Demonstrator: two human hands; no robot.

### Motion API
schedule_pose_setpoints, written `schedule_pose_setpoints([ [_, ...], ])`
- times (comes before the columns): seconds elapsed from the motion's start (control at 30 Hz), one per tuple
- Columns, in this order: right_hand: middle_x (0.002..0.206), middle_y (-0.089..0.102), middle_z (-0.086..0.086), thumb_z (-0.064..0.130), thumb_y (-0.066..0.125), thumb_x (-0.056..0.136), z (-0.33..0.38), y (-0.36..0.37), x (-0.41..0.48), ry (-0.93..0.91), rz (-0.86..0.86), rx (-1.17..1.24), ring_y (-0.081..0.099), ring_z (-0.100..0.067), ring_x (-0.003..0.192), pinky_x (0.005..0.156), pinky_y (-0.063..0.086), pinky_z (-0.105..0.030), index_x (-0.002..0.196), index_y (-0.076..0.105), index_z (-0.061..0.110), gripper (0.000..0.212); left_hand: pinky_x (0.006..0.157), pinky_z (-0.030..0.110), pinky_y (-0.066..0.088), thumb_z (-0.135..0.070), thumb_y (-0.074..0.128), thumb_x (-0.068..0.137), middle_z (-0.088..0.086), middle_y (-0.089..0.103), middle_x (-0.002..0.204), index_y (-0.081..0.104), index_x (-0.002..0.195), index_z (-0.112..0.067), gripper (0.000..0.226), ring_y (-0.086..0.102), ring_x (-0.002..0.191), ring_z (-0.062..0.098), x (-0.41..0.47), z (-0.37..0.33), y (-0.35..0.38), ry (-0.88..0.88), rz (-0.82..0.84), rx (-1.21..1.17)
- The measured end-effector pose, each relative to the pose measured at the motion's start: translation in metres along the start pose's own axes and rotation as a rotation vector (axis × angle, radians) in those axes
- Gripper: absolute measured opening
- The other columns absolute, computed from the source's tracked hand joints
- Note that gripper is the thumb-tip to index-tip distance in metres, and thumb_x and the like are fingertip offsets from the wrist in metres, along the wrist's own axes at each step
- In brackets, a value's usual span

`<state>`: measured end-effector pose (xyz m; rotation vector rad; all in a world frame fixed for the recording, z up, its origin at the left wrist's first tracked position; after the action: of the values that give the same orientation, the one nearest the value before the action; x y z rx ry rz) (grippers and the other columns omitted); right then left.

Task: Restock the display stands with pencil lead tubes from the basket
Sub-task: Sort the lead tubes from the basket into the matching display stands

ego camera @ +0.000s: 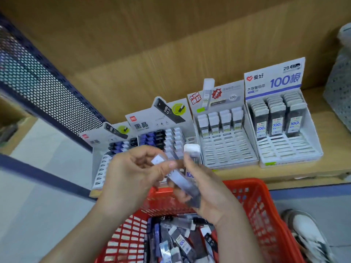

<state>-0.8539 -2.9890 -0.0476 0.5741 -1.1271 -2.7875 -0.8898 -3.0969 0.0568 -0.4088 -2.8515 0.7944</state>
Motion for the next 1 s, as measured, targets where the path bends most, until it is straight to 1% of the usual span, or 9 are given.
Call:
schedule_pose_setpoints([
  [0.1,0.089,0.069,-0.006,0.057,0.066,0.076,-0.01,-0.002,0.013,0.01,-0.147,-0.021,0.054,-0.011,0.065,0.051,0.037,-0.023,0.112,0.072,0.018,0.054,0.055,0.021,0.054,-0.017,0.071,0.076,0.001,0.068,0.06,0.071,0.071,-0.022,0.007,0.062,0.051,0.011,0.002,0.018,-0.032,-0.026,-0.111,-0.004],
  [0.23,0.088,0.064,-0.003,0.022,0.059,0.096,-0.008,-0.028,0.013,-0.117,-0.391,0.306,0.058,-0.01,0.073,0.057,0.043,-0.023,0.118,0.067,0.01,0.026,0.062,0.021,0.056,-0.007,0.066,0.085,0.005,0.07,0.07,0.069,0.087,-0.017,0.011,0.066,0.059,0.011,0.007,0.038,-0.045,-0.047,-0.155,0.062],
  [0.37,0.09,0.067,-0.009,0.028,0.048,0.103,0.006,-0.045,0.009,-0.277,-0.477,0.557,0.067,-0.018,0.068,0.057,0.054,-0.027,0.115,0.062,0.014,0.023,0.071,0.022,0.054,-0.018,0.07,0.085,-0.005,0.07,0.079,0.071,0.099,-0.014,0.015,0.066,0.071,0.009,0.026,0.048,-0.02,-0.002,-0.146,0.173],
  [0.43,0.087,0.071,-0.01,0.037,0.043,0.104,0.006,-0.047,0.007,-0.294,-0.495,0.498,0.063,-0.017,0.056,0.048,0.049,-0.023,0.116,0.061,0.022,0.026,0.073,0.012,0.05,-0.021,0.069,0.087,-0.013,0.067,0.084,0.072,0.101,-0.015,0.016,0.063,0.077,0.001,0.035,0.047,-0.004,0.022,-0.125,0.25],
  [0.5,0.08,0.069,-0.009,0.04,0.041,0.104,0.003,-0.05,0.006,-0.292,-0.515,0.445,0.049,-0.012,0.044,0.039,0.036,-0.018,0.117,0.061,0.025,0.028,0.078,0.019,0.051,-0.021,0.067,0.089,-0.012,0.064,0.085,0.072,0.104,-0.016,0.017,0.062,0.079,0.005,0.04,0.049,0.01,0.027,-0.088,0.312],
  [0.57,0.076,0.065,-0.007,0.04,0.042,0.104,0.0,-0.051,0.007,-0.279,-0.506,0.459,0.039,-0.01,0.04,0.037,0.029,-0.017,0.116,0.062,0.023,0.029,0.072,0.021,0.049,-0.021,0.066,0.09,-0.011,0.064,0.082,0.073,0.102,-0.017,0.015,0.059,0.07,0.002,0.042,0.054,0.021,0.041,-0.043,0.375],
  [0.67,0.071,0.06,-0.005,0.04,0.042,0.102,-0.001,-0.049,0.009,-0.258,-0.444,0.489,0.036,-0.01,0.04,0.037,0.027,-0.017,0.116,0.062,0.022,0.03,0.055,0.007,0.037,-0.021,0.066,0.09,-0.015,0.059,0.07,0.074,0.098,-0.017,0.012,0.052,0.054,-0.003,0.044,0.063,0.028,0.058,0.004,0.441],
  [0.87,0.071,0.053,-0.005,0.038,0.039,0.1,-0.003,-0.047,0.009,-0.239,-0.353,0.472,0.037,-0.012,0.044,0.038,0.029,-0.019,0.123,0.061,0.012,0.041,0.063,0.002,0.039,-0.019,0.066,0.089,-0.005,0.069,0.087,0.074,0.104,-0.015,0.017,0.056,0.058,-0.003,0.047,0.07,0.032,0.104,0.033,0.501],
  [1.0,0.071,0.05,-0.003,0.034,0.042,0.096,-0.002,-0.047,0.007,-0.223,-0.362,0.42,0.039,-0.012,0.048,0.038,0.032,-0.021,0.118,0.067,0.006,0.044,0.089,0.03,0.042,-0.013,0.06,0.093,0.005,0.07,0.099,0.072,0.11,-0.011,0.021,0.056,0.095,0.027,0.047,0.076,0.042,0.224,0.108,0.644],
])
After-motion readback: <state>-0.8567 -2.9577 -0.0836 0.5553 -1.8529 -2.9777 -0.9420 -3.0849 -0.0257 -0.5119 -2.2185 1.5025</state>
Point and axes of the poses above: each hand's wrist, its own x-axis towards the middle knuckle, its own y-axis out of the palm, z = x × y, the point moved 5 cm from there along x, towards the middle knuckle
